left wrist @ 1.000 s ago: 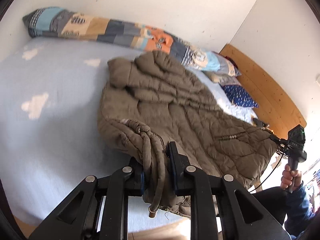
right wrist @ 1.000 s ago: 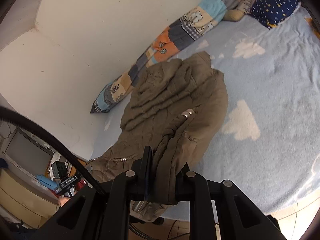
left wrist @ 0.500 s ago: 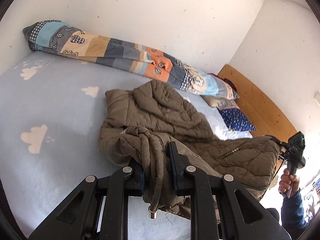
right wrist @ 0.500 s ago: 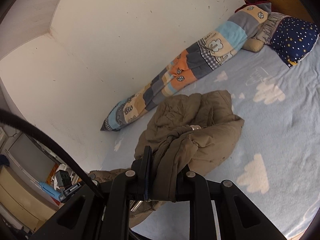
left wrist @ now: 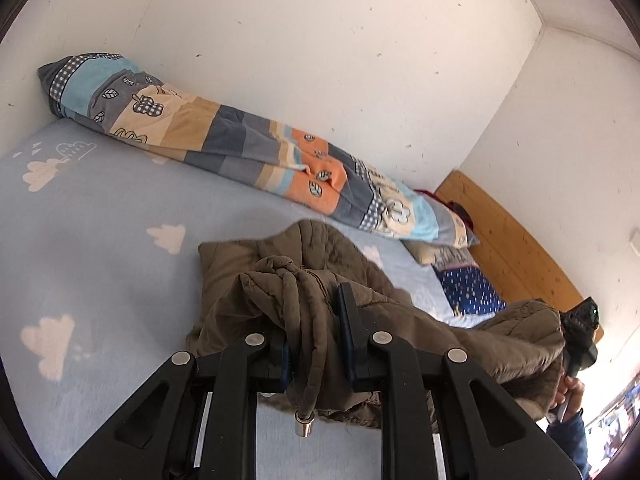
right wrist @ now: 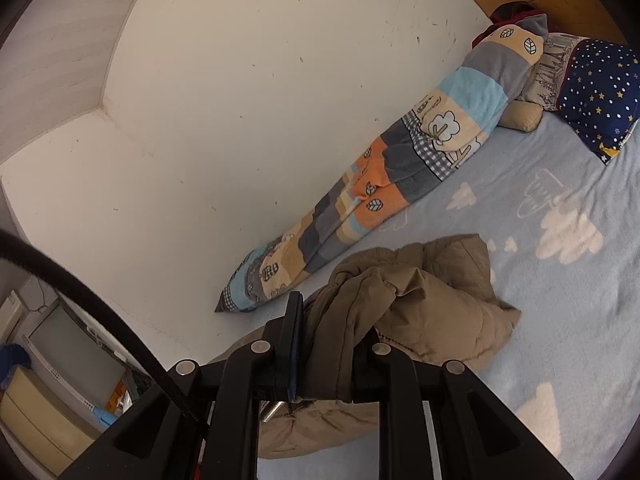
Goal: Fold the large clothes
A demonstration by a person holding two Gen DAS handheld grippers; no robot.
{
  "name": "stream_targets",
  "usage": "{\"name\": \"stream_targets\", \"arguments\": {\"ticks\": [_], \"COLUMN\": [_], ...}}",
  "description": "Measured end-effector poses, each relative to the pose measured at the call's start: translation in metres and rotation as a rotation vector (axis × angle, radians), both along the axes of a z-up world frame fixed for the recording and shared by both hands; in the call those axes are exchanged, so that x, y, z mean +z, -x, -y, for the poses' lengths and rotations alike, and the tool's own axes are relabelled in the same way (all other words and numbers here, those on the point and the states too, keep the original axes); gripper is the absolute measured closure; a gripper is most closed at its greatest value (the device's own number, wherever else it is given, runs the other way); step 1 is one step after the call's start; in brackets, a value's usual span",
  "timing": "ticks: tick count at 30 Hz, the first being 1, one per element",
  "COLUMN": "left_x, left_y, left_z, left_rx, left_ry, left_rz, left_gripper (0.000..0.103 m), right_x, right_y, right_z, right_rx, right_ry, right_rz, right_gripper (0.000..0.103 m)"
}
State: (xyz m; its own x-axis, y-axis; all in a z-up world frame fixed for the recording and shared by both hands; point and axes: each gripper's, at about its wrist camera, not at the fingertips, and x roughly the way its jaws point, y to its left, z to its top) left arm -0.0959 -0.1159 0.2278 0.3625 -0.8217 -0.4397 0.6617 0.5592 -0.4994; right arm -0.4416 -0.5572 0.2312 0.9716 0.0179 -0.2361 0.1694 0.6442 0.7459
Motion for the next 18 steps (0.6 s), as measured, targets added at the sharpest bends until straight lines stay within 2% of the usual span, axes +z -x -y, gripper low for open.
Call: {"name": "stream_targets", "arguments": {"ticks": [8, 13, 18], "left_x": [-0.015, -0.039, -0.063], "left_y": [-0.069, -0.112, -0.138], "left_z": [0.031, 0.051, 0.070], "left_rx": [0.041, 0.065, 0.066], "left_ry": [0.023, -0.004, -0.023], "left_rz": [-0.067, -0.122, -0.157], "left_gripper": [0.084, 0.084, 0.084], "right_x": [-0.006, -0.026, -0.047], "right_y": [-0.059, -0.102, -0.135], "right_z": [0.043, 0.074, 0.095], "right_rx": [-0.041, -0.071, -0.093], "right_ry": [-0.007, -0.037, -0.047], "right_rz": [0.011, -0.014, -0.046], "right_gripper": [0.084, 0.085, 0.085]}}
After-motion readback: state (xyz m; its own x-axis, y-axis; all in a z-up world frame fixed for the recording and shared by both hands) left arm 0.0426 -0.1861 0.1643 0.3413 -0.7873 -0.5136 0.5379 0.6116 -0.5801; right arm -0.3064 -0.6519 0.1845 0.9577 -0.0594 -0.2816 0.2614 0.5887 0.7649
